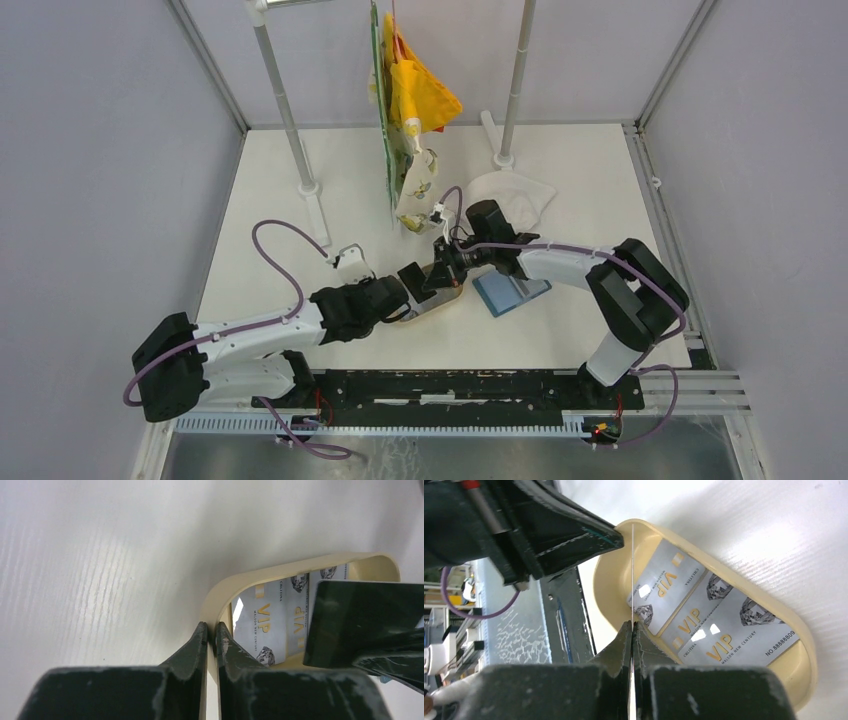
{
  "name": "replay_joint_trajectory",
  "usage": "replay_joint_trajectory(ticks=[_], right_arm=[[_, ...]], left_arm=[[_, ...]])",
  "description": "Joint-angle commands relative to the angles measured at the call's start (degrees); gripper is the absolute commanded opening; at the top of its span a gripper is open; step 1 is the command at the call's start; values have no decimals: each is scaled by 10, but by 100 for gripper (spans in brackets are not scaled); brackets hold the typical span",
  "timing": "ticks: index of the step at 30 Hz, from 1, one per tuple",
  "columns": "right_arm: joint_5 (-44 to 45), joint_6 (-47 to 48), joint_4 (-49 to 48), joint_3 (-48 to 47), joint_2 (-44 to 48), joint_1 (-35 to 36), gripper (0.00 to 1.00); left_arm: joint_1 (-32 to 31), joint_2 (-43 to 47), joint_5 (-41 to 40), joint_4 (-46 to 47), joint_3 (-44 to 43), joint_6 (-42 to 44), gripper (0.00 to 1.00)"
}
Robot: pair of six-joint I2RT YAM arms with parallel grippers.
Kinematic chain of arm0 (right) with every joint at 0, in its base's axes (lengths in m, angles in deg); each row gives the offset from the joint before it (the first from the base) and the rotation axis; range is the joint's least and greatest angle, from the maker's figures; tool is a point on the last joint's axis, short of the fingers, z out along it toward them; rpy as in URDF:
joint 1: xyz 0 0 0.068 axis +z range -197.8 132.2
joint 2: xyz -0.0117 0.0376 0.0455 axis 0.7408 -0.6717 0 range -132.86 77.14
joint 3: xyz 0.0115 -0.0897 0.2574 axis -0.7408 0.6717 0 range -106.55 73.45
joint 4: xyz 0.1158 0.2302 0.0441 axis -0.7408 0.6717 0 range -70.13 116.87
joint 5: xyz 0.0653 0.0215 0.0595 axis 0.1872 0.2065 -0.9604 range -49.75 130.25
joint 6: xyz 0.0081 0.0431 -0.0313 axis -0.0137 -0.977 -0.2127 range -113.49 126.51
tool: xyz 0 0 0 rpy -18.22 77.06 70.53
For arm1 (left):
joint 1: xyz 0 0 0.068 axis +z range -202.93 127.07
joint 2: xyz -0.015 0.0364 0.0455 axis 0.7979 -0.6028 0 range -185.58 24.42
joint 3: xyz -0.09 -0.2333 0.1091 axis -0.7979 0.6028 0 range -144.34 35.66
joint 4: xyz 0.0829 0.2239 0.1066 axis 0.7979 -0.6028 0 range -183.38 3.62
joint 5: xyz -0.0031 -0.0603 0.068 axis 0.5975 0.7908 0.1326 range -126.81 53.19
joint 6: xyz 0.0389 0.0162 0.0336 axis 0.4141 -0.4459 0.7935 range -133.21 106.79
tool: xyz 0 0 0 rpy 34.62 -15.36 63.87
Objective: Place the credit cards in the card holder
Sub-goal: Pick up the credit card from the storage box.
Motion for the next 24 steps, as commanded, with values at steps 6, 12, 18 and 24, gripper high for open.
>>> replay_joint_trajectory(ticks=[6,12,18,24], right_arm=[[-202,115,-56,8,33,-42,0],[-201,275,85,-27,51,-60,0],[-234,319,103,-20,70,-88,0],[-260,498,231,-42,105,-100,2]], left_arm=[[3,-8,-30,39,-34,-5,13],[3,16,-5,45,-23,11,40],[3,101,28,68,5,76,62],[3,205,123,194,63,264,64]])
